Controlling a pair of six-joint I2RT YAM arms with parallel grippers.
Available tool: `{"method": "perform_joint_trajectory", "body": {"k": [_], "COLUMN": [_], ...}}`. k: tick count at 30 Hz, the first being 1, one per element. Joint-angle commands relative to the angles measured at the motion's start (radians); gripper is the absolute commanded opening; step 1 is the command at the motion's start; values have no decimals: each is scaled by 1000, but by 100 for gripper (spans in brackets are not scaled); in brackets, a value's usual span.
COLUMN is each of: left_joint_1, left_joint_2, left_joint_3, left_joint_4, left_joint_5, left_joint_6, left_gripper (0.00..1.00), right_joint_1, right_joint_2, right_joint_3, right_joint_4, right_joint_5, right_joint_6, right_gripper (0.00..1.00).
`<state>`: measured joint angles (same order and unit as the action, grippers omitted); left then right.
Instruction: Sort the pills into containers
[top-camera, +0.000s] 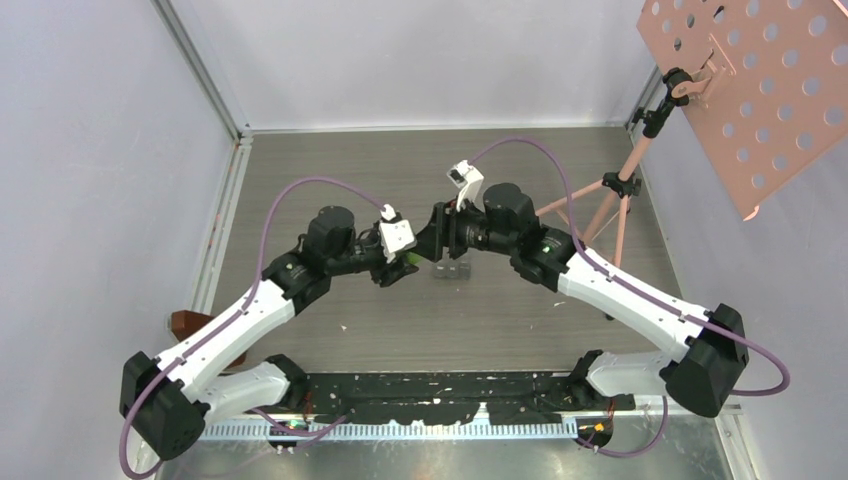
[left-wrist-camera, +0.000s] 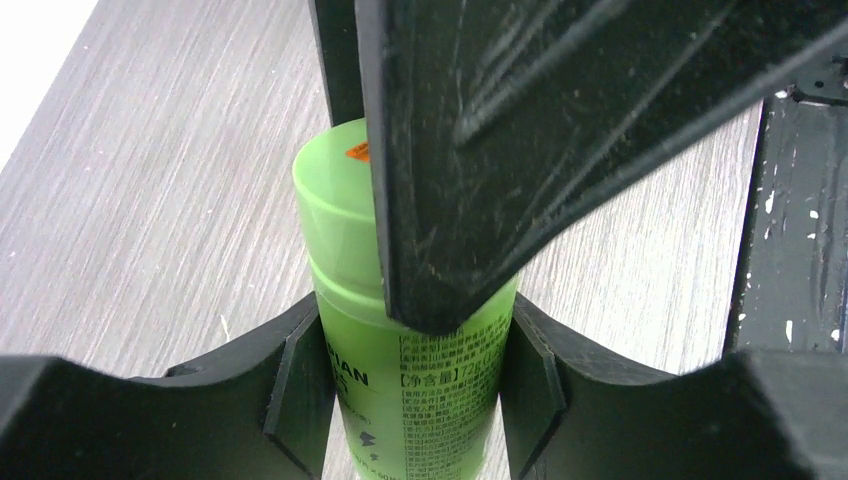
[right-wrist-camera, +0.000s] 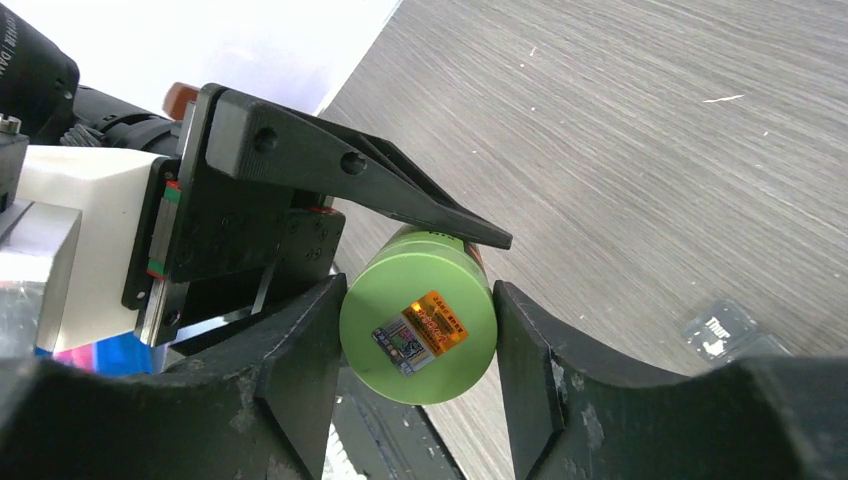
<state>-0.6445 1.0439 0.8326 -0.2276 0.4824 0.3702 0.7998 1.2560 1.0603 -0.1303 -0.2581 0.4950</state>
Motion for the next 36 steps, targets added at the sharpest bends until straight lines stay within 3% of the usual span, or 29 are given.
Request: {"method": "perform_joint_trajectory", "body": {"k": [1,4,7,8,17,21,26,27,29,30,31,34,35,36], "left_joint_1": [0,-1,6,9,42,42,42,42,42,42,42,42,41,40], "left_joint_2": [-58,-56,-48,-46,-9,49,105,105,90,81,73,54,46,37], "left_joint_3": [-17,-14,4,14,129,190,235,229,201,183,163,113,92,69], "left_joint_4": [111,102,56,39,-188,-347,-437,-418,-348,-304,-264,-155,-109,-65], "left_joint_5": [-8,-5,37,47,307,421,491,485,452,428,405,339,318,296], "left_joint_6": [-46,-59,-49,-46,45,121,188,179,144,129,114,84,72,61], "left_gripper": [36,35,4,0,0,0,0,0,0,0,0,0,0,0], "right_joint_1": [-67,-81,-106,-114,-225,-229,-229,-229,-229,-229,-229,-230,-231,-233], "right_joint_2": [-59,-65,-63,-54,-7,15,3,3,4,-1,-6,-42,-50,-61], "right_joint_3": [-44,-62,-70,-64,-68,-45,3,19,34,36,32,2,-18,-26], "right_joint_4": [96,123,191,198,296,307,210,189,181,182,193,245,265,271], "right_joint_5": [-22,-69,-163,-240,-789,-918,-936,-909,-852,-796,-761,-572,-524,-462], "right_joint_6": [61,65,-18,-46,-475,-617,-796,-788,-724,-697,-627,-456,-360,-316], "right_gripper": [40,38,38,38,36,29,21,24,46,52,65,92,98,97]}}
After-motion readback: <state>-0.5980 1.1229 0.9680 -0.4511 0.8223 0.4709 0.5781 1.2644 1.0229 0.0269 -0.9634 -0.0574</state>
